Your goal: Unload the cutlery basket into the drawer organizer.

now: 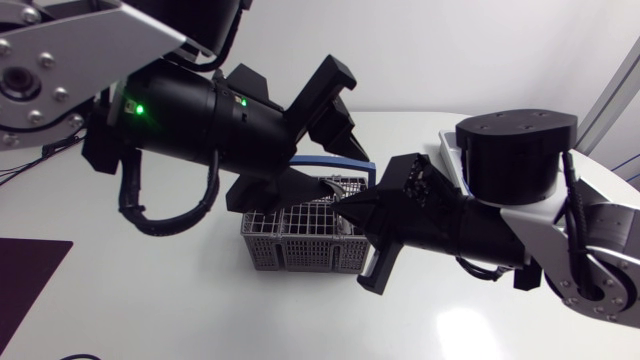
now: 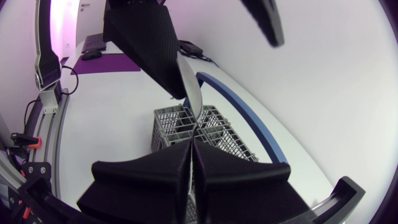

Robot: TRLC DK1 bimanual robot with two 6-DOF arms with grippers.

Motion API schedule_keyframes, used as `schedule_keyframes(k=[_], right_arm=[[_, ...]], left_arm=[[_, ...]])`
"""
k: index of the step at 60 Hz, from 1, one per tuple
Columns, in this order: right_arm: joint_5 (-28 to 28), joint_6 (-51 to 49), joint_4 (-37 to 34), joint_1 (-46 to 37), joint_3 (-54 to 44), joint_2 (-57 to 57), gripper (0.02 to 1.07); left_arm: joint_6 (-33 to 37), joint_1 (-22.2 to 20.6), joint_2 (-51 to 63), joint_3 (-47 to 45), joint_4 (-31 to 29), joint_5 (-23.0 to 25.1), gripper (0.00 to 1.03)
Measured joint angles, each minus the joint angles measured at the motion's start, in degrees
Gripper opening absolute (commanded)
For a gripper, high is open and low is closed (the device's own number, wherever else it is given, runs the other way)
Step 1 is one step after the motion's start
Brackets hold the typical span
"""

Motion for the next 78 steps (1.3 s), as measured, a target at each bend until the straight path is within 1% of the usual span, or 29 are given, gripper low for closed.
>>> schedule_keyframes(k=[4, 9, 18, 31, 40, 48, 60, 73, 78], right_arm=[[-0.92, -0.02, -1.38, -0.42, 0.02, -0.09, 0.07], [-1.29, -0.24, -3.54, -1.38, 0.02, -0.68, 0.07], [-4.31, -2.91, -10.73, -4.35, 0.07, -3.32, 0.07], [-11.30, -9.09, -19.45, -14.97, 0.24, -8.11, 0.07], [-16.20, -15.56, -25.57, -24.17, 0.28, -10.95, 0.07], [-19.89, -22.05, -31.06, -32.09, 1.18, -11.98, 0.07], [-25.73, -32.87, -37.42, -44.85, 3.74, -10.64, 0.07], [-28.06, -45.37, -42.73, -55.06, 6.60, -4.90, 0.07], [-28.15, -50.45, -44.59, -58.40, 8.17, -1.33, 0.07]], left_arm=[[-0.09, 0.17, -0.61, -0.63, 0.70, 0.07, 0.98], [-0.42, 0.70, -1.38, -1.57, 2.25, 0.37, 0.98], [-0.42, 2.23, -2.75, -1.97, 5.09, -0.46, 0.98], [-0.39, 3.06, -2.86, -2.01, 4.85, -2.75, 0.98], [-0.13, 3.04, -2.12, -1.99, 1.22, -4.57, 0.96], [1.36, 2.84, -0.02, -1.53, -1.60, -7.30, 0.95], [3.37, 0.66, 3.39, 0.24, -5.20, -10.93, 0.94], [6.25, -2.40, 6.97, 1.99, -7.58, -16.63, 0.94], [7.34, -3.48, 8.26, 2.62, -8.35, -17.38, 0.95]])
